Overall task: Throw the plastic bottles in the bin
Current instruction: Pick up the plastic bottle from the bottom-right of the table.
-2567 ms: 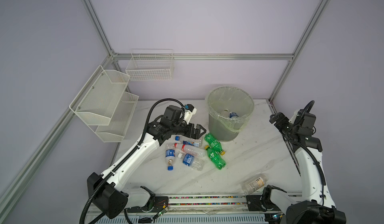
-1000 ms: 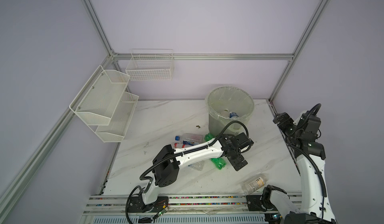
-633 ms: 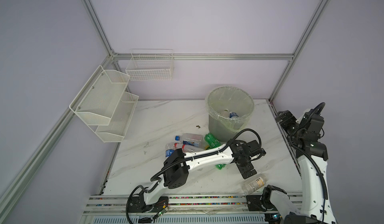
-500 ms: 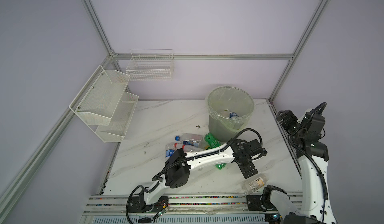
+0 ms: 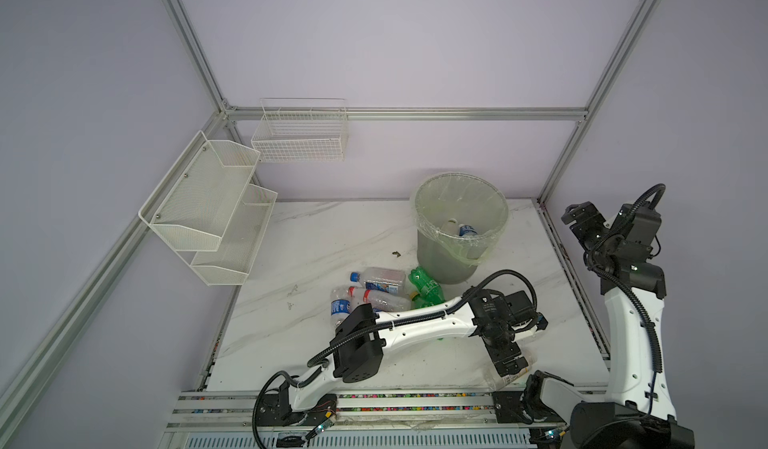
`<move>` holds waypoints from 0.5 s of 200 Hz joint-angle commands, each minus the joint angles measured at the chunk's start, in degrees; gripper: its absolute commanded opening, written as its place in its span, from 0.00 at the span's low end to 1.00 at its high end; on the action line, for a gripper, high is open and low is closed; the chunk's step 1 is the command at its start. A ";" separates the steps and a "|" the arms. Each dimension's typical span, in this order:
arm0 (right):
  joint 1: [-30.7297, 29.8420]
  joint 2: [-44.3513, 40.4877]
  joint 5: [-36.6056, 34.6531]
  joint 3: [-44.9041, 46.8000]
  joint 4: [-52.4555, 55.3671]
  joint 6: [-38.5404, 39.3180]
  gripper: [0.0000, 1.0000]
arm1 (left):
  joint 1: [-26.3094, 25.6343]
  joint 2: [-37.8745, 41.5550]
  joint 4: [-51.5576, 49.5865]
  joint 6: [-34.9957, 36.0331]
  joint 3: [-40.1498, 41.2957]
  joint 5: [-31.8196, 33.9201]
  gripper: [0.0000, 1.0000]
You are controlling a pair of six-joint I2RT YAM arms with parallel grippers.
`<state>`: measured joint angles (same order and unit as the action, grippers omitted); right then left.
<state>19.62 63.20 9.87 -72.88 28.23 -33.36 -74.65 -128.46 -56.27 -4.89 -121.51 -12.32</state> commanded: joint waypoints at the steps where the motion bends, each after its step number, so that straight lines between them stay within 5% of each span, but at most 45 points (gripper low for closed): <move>1: 0.31 -0.28 0.17 -2.27 0.93 0.10 0.97 | -0.33 -2.54 -0.07 -2.23 -5.53 -2.52 1.00; 100: -0.54 0.01 1.40 -8.08 1.99 0.38 0.97 | -0.58 -13.07 -0.16 -0.12 -13.82 4.86 1.00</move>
<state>19.53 64.14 11.09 -79.64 29.36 -33.34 -75.07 -142.58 -56.45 -5.80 -129.67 -9.04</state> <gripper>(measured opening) 0.974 0.998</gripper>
